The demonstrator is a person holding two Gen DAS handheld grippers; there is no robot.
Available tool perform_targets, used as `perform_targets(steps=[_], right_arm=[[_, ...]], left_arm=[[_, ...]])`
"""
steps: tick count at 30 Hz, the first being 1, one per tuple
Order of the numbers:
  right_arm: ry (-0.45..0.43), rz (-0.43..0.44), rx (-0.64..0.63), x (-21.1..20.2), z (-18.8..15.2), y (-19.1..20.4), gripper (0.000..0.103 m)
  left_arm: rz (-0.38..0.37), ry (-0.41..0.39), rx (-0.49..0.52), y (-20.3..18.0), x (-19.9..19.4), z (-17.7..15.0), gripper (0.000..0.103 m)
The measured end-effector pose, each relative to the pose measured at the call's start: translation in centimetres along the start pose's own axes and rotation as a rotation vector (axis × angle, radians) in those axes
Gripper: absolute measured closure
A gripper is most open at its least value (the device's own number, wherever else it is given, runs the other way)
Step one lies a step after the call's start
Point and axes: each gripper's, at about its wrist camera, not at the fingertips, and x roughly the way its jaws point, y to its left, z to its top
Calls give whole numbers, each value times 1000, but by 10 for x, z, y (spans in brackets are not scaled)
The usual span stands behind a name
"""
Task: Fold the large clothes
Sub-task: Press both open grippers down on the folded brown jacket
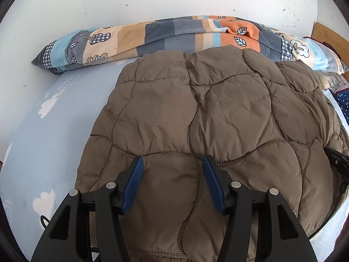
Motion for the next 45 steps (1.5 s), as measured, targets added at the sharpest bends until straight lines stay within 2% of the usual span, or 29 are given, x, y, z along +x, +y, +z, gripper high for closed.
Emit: perform_targets(steps=[18, 43, 45], right_arm=[[22, -2, -28, 8, -3, 2, 96], [21, 0, -30, 9, -2, 2, 96], [22, 2, -29, 9, -3, 2, 96]], left_arm=[[37, -17, 54, -8, 2, -3, 47], [45, -21, 74, -10, 3, -2, 46], [41, -20, 76, -8, 3, -2, 43]])
